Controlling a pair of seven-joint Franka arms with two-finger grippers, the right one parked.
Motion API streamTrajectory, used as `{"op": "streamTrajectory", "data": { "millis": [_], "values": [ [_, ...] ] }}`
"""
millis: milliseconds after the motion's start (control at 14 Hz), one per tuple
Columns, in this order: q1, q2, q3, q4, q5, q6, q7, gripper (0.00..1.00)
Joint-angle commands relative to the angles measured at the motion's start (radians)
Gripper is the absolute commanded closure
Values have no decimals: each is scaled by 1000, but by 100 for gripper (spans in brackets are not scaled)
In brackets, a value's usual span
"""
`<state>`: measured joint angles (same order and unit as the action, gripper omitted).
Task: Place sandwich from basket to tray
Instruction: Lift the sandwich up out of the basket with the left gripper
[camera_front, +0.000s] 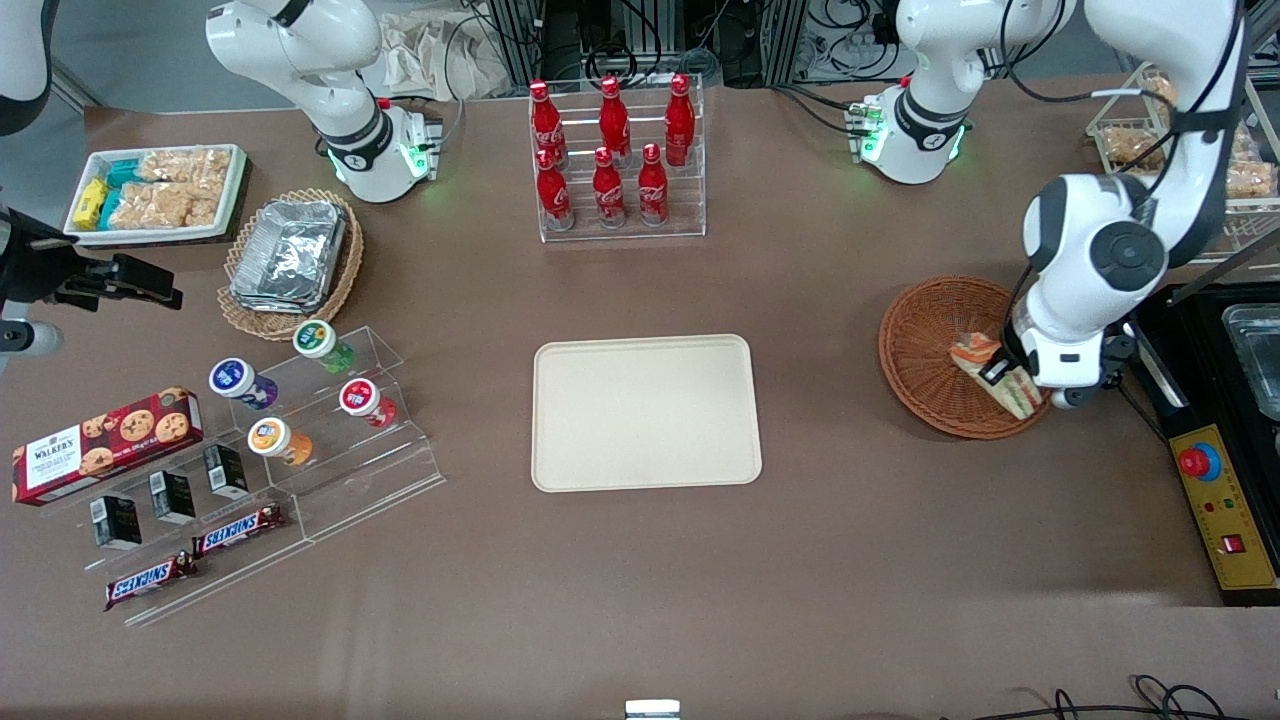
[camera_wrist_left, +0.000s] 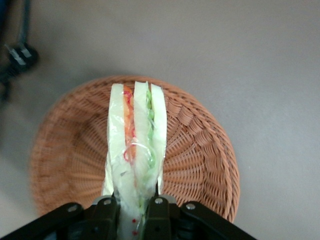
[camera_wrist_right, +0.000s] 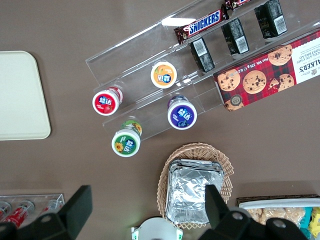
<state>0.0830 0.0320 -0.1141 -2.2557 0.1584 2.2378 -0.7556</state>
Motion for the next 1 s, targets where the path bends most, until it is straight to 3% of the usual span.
{"op": "streamTrajectory", "data": {
  "millis": [0,286,500,571,929],
  "values": [
    [-3,-38,-9,161,-3,-224,183,100],
    [-3,-12,-36,452,-88,-519,479,100],
    [-3,39,-39,672,-204,-732,544,100],
    [-8,32,-47,685,-236,-739,555,100],
    [-37,69,-249,702,-246,-730,524,100]
  ]
}}
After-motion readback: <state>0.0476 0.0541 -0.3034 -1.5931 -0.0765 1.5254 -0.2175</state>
